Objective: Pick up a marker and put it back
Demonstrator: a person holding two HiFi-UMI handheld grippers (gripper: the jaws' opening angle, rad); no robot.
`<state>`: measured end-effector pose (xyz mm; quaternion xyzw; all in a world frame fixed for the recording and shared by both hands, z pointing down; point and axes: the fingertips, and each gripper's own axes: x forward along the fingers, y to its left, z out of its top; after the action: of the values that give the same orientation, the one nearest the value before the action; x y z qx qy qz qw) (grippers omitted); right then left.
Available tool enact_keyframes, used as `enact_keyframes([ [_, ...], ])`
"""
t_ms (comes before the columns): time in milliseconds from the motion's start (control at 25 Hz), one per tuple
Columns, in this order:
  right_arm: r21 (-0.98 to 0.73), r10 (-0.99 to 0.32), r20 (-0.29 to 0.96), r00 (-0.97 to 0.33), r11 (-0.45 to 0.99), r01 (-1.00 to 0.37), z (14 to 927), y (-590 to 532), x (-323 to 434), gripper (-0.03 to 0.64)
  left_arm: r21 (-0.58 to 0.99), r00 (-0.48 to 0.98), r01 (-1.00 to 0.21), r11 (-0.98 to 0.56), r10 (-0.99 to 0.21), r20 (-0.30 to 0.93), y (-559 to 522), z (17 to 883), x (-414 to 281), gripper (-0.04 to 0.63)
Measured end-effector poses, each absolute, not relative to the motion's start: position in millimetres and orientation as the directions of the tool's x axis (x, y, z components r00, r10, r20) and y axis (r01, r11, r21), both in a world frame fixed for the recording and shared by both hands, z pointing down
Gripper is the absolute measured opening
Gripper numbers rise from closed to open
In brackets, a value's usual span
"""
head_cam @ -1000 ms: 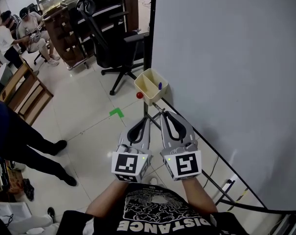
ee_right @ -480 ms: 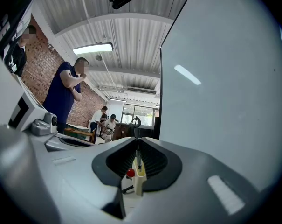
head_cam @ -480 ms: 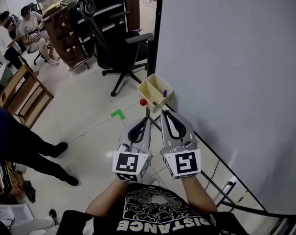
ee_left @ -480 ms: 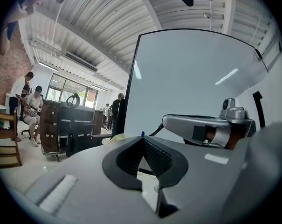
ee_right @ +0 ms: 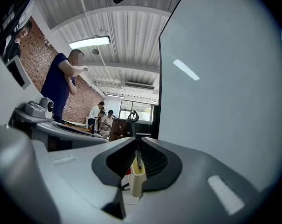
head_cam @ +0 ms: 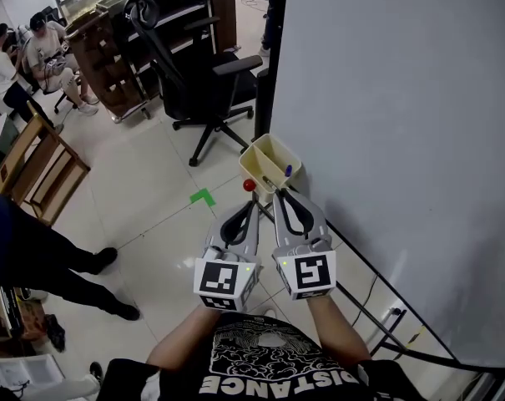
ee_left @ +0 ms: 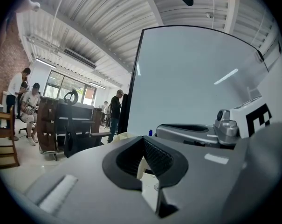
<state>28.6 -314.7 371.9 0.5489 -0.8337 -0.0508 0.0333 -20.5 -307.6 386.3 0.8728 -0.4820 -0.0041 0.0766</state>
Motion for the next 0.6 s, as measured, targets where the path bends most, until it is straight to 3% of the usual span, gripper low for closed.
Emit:
enact_keyframes([
  [600, 0.109, -0.929, 0.030, -0.370, 0.371, -0.922, 413, -338, 24, 0.029, 0.143, 0.550, -0.832, -0.536, -0.831, 0.087, -324, 395, -26, 0.005],
])
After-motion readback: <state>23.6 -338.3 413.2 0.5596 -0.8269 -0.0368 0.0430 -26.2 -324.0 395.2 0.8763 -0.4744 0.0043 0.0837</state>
